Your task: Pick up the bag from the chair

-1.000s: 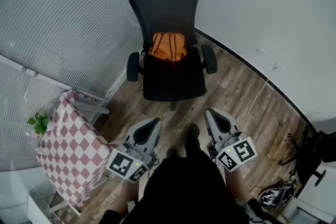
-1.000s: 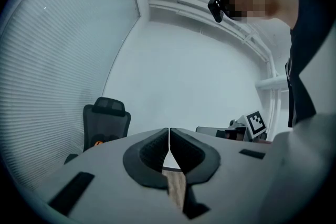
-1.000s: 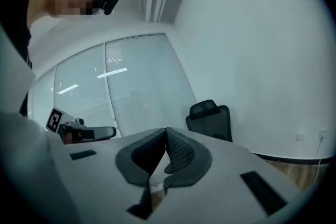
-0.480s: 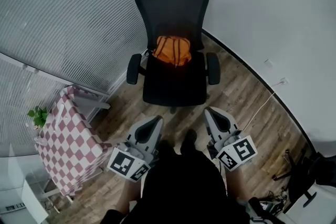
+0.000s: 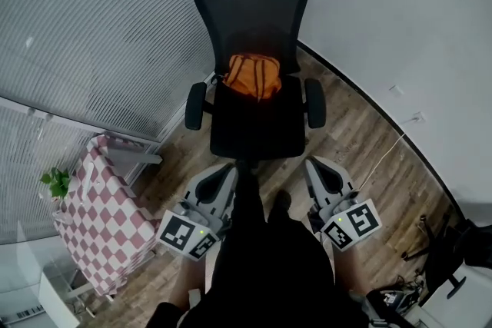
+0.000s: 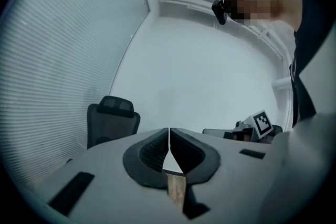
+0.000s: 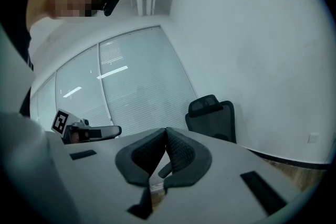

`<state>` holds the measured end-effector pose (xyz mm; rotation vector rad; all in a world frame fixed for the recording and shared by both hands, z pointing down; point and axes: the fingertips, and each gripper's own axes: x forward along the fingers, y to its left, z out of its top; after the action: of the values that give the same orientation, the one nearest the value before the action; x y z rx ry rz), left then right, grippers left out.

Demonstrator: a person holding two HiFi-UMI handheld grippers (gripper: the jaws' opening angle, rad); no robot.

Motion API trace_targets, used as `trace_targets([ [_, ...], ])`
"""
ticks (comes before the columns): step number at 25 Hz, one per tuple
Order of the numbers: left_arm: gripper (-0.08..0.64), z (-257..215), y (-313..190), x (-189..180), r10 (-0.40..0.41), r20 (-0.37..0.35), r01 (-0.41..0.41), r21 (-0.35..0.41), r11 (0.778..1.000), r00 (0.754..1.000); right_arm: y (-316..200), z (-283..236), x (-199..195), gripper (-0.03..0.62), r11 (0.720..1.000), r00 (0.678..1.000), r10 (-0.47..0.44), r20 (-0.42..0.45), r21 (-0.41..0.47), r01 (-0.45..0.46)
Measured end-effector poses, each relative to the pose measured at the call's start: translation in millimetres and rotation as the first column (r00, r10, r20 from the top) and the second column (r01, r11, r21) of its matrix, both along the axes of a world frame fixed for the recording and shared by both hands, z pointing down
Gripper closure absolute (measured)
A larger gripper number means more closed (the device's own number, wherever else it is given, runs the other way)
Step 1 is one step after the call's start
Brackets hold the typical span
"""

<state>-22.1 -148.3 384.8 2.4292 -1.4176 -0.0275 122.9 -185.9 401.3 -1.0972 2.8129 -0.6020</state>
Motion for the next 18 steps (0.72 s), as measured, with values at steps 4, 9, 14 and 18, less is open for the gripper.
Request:
trace_targets([
  [4,0.523,-8.2,-38.6,-12.6,0.058,-0.013,-0.058,0.034,0.998,0.998,-22.7,-11.1,-13.6,0.572,0.998,0.999,0.054,-0.007,0.020,-0.053],
  [9,0.523,-19.7,-87.2,-23.1,0.150,0.002,-0.149,0.075,0.986,0.989,-60.1,-29.1,-37.6,0.572,0.994,0.995,0.100,-0.017,0.052,-0.099],
  [14,0.523,-16.9,-134.0,-52.5,0.206,0.004,-0.205,0.079,0.975,0.979,-94.8,-30.8,-66.6,0.572,0.988,0.988,0.150,-0.031,0.052,-0.148],
  [18,0.523,-7.6,-165.6,-77.3,0.240,-0.009,-0.239,0.065,0.969,0.971,-114.1,-25.6,-91.7,0.572,0.983,0.982,0.183,-0.043,0.037,-0.182],
])
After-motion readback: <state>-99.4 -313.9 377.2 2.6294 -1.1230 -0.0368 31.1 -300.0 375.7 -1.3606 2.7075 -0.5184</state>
